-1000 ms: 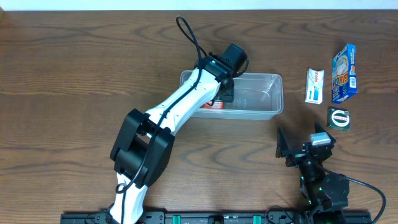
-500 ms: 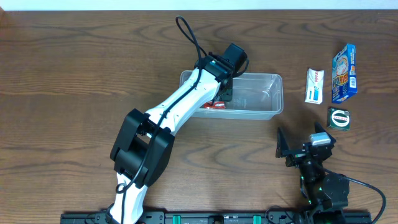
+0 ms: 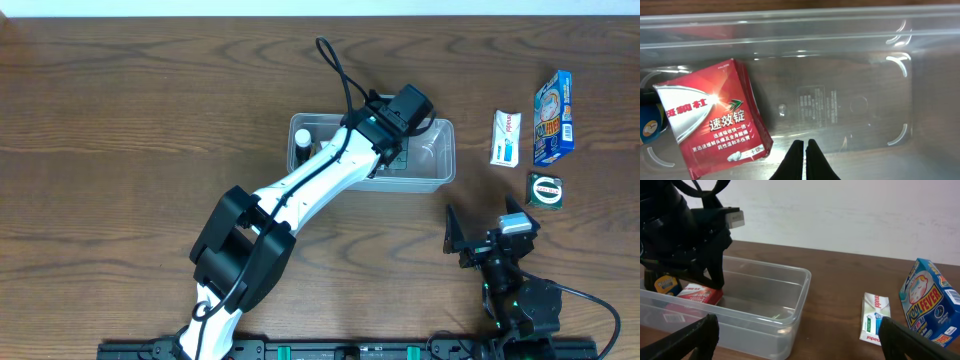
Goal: Pack container
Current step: 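Lower the red box into the container and open the left gripper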
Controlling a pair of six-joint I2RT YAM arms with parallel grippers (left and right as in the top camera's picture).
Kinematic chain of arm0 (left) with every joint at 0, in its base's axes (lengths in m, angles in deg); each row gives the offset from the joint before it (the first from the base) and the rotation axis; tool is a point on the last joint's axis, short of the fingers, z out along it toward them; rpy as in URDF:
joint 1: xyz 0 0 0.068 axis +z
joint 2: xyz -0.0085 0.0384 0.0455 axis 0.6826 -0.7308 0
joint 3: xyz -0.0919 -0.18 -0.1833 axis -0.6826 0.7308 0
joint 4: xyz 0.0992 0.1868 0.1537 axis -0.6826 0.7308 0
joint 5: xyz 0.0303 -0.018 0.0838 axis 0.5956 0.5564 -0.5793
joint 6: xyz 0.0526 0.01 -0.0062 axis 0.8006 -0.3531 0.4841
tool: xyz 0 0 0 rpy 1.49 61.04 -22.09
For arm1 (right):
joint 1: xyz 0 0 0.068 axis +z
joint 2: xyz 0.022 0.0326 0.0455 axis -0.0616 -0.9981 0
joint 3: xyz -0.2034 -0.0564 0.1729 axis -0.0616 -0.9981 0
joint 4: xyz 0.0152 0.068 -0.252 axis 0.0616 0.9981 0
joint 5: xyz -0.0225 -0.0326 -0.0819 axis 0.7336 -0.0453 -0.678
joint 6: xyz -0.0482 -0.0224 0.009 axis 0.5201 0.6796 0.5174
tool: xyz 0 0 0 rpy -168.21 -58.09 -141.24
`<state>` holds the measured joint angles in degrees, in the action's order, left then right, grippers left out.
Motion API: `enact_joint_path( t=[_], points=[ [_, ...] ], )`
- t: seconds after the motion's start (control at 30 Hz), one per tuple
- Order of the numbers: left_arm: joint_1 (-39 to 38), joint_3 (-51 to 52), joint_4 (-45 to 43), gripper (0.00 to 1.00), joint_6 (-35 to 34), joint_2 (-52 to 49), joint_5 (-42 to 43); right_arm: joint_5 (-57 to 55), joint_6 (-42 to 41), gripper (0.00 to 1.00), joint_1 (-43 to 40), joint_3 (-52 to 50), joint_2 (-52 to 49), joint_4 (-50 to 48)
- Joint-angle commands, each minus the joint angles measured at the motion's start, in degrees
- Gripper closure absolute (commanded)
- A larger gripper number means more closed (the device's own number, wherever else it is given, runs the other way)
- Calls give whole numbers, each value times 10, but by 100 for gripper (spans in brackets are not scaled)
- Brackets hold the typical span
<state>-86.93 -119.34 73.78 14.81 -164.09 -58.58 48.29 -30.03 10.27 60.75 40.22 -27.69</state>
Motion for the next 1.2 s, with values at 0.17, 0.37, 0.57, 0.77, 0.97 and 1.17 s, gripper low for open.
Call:
enact_joint_path(
  t=[0.17,0.37,0.57,0.77,0.97,1.17],
  points=[
    [7,-12,-8,94,-36,-34,-31,2,6,1,-11,-1,4,2],
    [10,-12,-13,94,-22,-56,-30,2,6,1,-11,-1,4,2],
    [21,-12,-6,94,-16,-57,-30,2,6,1,-11,-1,4,2],
    [31,-12,-2,94,-14,-67,-30,2,6,1,-11,-1,4,2],
    [32,-12,-2,94,-11,-87,-30,2,6,1,-11,-1,4,2],
    [34,-12,2,94,3,-87,-30,2,6,1,-11,-1,4,2]
  ],
)
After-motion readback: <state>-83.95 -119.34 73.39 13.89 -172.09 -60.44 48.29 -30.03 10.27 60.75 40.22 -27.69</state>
